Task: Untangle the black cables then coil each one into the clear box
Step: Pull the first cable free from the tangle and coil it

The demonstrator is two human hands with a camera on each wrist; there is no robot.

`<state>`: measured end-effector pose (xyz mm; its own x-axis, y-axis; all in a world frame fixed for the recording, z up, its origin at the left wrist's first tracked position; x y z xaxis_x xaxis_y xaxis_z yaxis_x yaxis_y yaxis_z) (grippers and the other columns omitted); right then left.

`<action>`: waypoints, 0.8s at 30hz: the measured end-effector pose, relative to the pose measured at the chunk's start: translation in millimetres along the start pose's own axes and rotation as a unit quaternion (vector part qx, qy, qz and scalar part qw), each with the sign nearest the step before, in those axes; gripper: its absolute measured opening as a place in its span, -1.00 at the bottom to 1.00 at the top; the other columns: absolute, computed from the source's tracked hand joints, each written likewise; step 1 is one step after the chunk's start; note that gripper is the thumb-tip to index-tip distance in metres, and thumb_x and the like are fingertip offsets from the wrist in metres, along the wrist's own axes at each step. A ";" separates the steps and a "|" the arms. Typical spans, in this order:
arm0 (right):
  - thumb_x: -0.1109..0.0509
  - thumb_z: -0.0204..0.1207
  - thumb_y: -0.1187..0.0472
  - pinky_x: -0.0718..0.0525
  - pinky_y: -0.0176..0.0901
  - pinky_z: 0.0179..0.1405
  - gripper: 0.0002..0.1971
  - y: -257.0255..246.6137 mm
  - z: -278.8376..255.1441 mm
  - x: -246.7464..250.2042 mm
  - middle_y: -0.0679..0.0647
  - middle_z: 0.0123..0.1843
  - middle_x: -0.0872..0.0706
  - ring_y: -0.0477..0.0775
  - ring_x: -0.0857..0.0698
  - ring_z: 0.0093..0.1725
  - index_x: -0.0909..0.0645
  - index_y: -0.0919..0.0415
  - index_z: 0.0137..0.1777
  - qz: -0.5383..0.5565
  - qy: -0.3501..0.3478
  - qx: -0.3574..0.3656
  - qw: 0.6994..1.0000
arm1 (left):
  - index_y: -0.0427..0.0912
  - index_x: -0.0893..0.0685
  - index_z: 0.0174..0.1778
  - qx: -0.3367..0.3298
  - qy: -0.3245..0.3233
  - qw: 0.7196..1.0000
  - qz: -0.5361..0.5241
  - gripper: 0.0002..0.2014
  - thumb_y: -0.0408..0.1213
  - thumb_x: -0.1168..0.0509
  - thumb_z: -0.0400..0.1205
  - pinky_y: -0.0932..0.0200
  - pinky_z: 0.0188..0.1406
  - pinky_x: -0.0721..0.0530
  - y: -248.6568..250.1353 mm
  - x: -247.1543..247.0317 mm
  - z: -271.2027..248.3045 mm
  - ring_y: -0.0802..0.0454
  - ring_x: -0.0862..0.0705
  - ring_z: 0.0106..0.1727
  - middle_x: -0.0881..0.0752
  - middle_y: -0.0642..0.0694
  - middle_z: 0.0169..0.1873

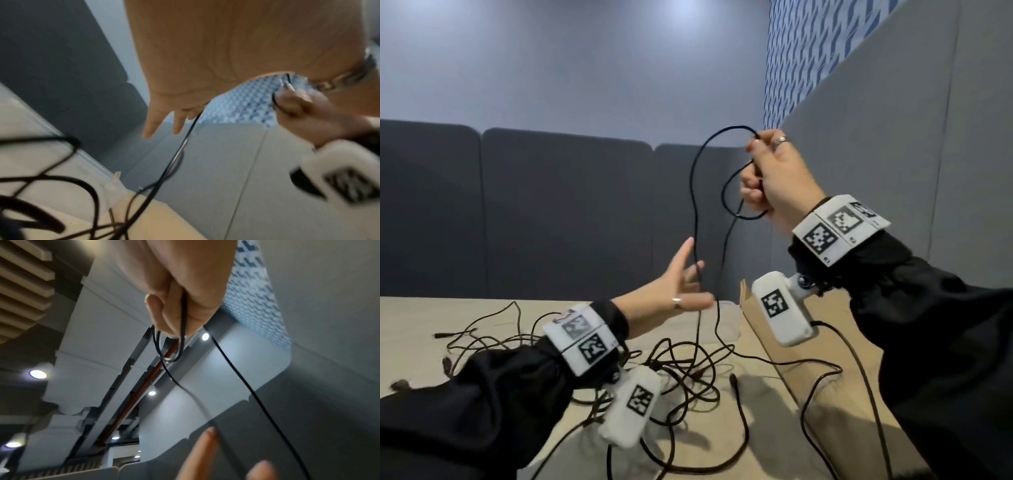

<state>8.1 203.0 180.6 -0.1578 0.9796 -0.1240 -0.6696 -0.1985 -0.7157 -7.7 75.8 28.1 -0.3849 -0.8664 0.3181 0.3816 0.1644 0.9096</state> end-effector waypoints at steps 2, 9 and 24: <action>0.00 0.76 0.21 -0.18 -0.50 -0.68 -0.79 3.1 -6.5 -18.2 0.02 -0.61 -0.33 -0.11 -0.24 -0.70 -0.28 0.09 -0.14 0.040 -0.055 -0.035 0.997 | 0.26 0.44 0.55 0.009 -0.015 0.997 0.079 0.27 -0.16 -0.55 0.35 0.05 0.44 -0.42 -1.0 -22.5 16.3 0.07 -0.48 0.45 -0.43 -0.05 0.51; -0.17 0.69 0.22 -0.25 -0.34 -0.57 -0.81 11.2 -15.8 30.3 0.02 -0.39 -0.36 -0.07 -0.33 -0.49 -0.38 0.06 -0.19 -0.062 0.039 -0.043 0.996 | -0.25 -0.61 0.05 0.062 0.149 0.980 -0.119 -0.86 -0.36 -0.15 0.72 0.25 -0.66 -0.59 1.1 12.6 30.1 0.14 -0.38 -0.54 -0.42 -0.07 -0.34; -0.39 0.46 -0.18 -0.52 0.18 0.33 -0.73 153.4 -107.8 -36.7 -0.26 0.20 -0.66 -0.10 -0.53 0.37 -0.57 -0.28 0.16 -0.264 -0.337 -0.255 0.867 | -0.08 -0.45 -0.27 -0.102 0.217 0.901 -0.363 -0.81 -0.17 -0.30 0.61 0.34 -0.56 -0.16 101.0 56.2 23.9 0.19 -0.21 -0.54 -0.34 0.06 -0.50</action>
<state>-10.6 139.9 1.4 -0.4305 0.6560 0.6200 -0.3962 0.4798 -0.7828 -10.9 55.0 144.2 -0.2477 -0.8209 -0.5146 0.3260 -0.5708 0.7536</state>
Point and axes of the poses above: each hand's wrist, its own z-axis towards the middle knuckle, its own x-axis out of the back of the hand, y = z × x, the point moved 8 cm from there along z, towards the middle knuckle
